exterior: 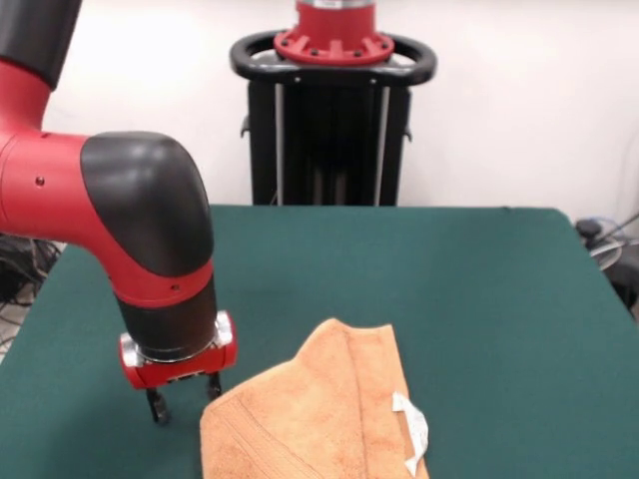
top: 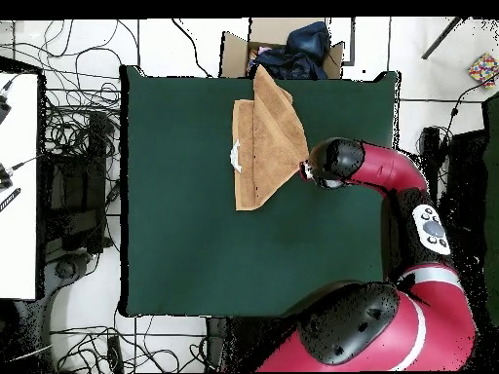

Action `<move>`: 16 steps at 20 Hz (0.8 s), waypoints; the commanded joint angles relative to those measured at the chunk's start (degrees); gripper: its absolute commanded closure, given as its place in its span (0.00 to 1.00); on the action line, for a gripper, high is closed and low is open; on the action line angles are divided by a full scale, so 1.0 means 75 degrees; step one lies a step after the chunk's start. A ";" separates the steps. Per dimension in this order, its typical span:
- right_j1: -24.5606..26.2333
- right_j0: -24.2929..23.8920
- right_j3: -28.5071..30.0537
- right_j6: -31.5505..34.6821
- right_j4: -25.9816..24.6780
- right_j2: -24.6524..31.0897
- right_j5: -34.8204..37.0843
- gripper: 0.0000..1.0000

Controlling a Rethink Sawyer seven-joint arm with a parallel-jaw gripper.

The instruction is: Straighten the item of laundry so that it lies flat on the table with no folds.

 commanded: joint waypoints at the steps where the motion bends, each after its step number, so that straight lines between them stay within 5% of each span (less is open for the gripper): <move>1: -0.0796 -0.0247 0.1245 0.1371 0.0530 -0.0016 -0.0264 0.00; 16: -0.1097 -0.0517 0.2109 0.0872 0.0835 0.0447 -0.0603 0.00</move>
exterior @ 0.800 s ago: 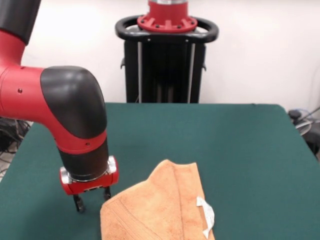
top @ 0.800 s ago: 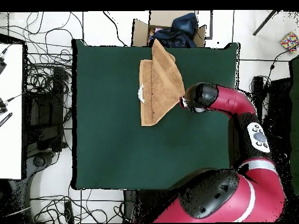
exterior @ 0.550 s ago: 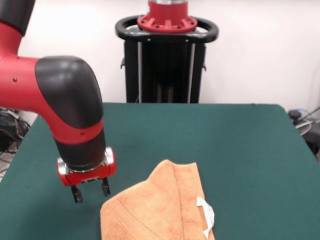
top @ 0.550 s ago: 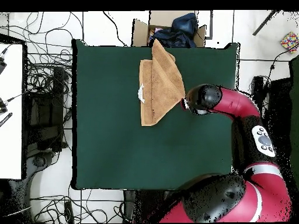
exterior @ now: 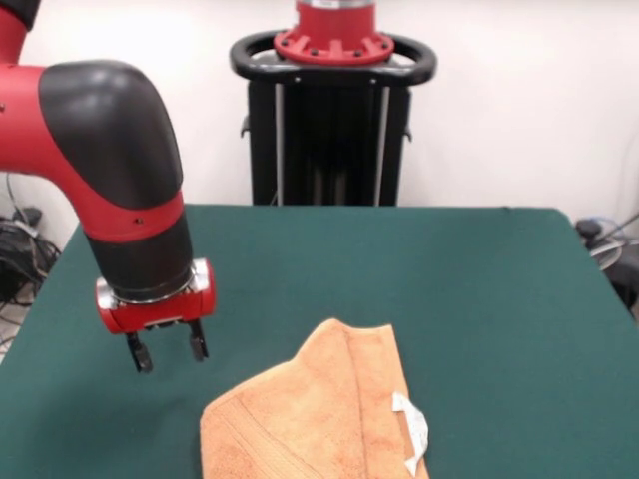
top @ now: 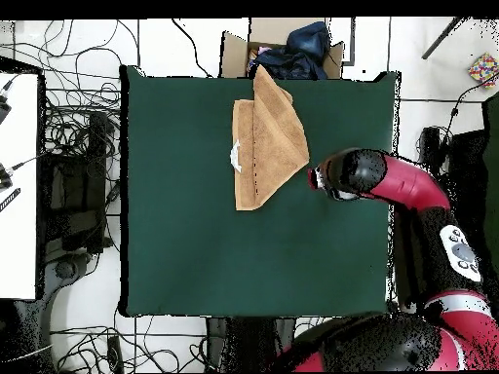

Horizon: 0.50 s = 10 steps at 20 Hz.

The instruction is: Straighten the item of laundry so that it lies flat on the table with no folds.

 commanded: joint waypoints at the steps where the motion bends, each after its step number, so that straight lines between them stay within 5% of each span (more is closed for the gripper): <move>1: -0.0164 -0.0004 0.0905 0.0886 0.0343 0.0410 -0.0396 0.00; 10: 0.0194 0.0291 0.0247 0.1374 0.0369 0.0048 -0.0318 0.00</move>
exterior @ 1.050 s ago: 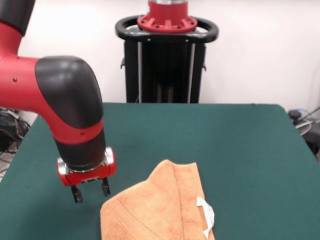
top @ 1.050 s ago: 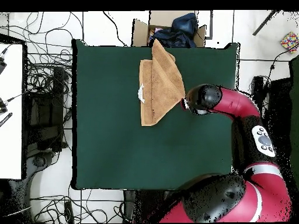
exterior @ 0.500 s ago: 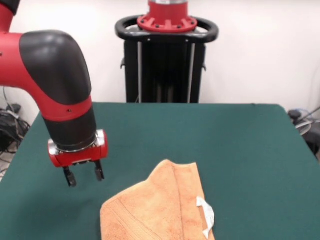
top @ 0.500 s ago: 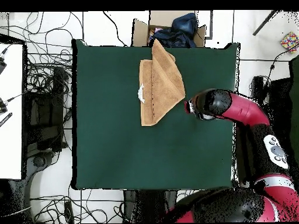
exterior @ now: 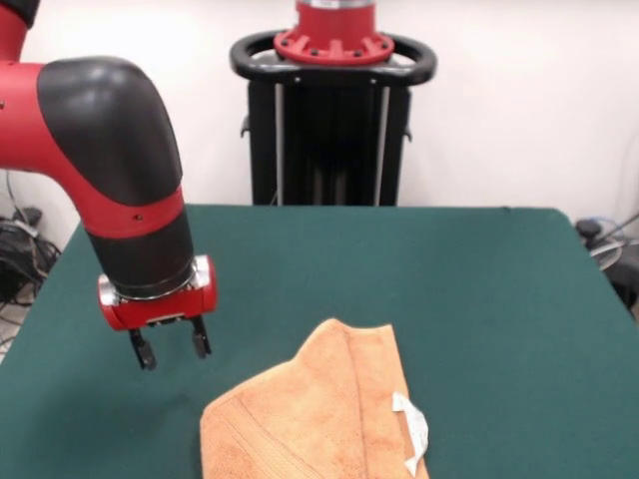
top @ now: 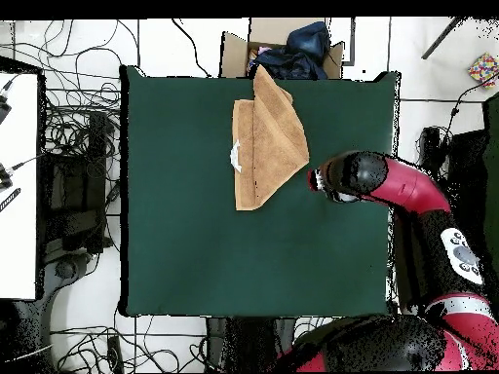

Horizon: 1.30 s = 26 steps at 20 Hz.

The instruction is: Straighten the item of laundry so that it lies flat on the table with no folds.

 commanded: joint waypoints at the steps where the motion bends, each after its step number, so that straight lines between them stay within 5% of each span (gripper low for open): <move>1: 0.0176 0.0364 0.0156 0.1475 0.0294 0.0011 -0.0320 0.00; 7: 0.0049 0.0844 0.0100 0.2148 0.0385 -0.0236 -0.0349 0.00; 8: -0.0288 0.0849 0.0692 0.2303 0.0399 -0.0272 -0.0613 0.00; 11: -0.0417 0.0993 0.0851 0.2495 0.0525 -0.0342 -0.0700 0.00; 18: -0.0536 0.0908 0.0625 0.2213 0.0848 -0.0587 -0.0443 0.00; 26: 0.0467 0.0617 -0.0829 0.1540 0.0825 -0.0715 -0.0244 0.00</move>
